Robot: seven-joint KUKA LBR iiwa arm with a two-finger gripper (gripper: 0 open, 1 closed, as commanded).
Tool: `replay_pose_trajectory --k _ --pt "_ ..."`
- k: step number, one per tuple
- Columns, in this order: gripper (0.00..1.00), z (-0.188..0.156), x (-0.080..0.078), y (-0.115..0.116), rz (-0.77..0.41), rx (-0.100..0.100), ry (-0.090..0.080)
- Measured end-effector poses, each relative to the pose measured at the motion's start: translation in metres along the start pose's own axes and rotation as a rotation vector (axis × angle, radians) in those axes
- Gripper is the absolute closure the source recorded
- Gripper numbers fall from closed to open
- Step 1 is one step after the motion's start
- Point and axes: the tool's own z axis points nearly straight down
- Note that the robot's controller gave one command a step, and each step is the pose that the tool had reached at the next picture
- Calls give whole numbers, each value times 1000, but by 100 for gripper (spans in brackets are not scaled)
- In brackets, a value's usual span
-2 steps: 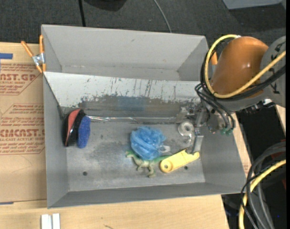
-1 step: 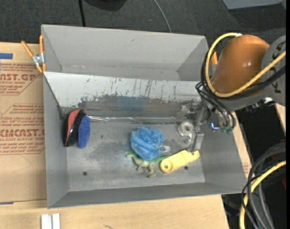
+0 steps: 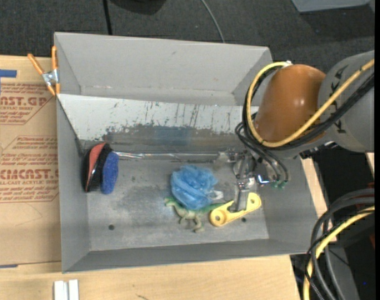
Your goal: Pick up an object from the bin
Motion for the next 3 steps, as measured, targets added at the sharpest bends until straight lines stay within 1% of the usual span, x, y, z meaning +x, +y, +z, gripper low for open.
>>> replay_pose_trajectory --k 1,2,3 --pt "0 27 4 25 -19 -2 -1" --pt "0 50 7 25 -102 0 -3" --pt "100 90 7 23 -63 -1 -6"
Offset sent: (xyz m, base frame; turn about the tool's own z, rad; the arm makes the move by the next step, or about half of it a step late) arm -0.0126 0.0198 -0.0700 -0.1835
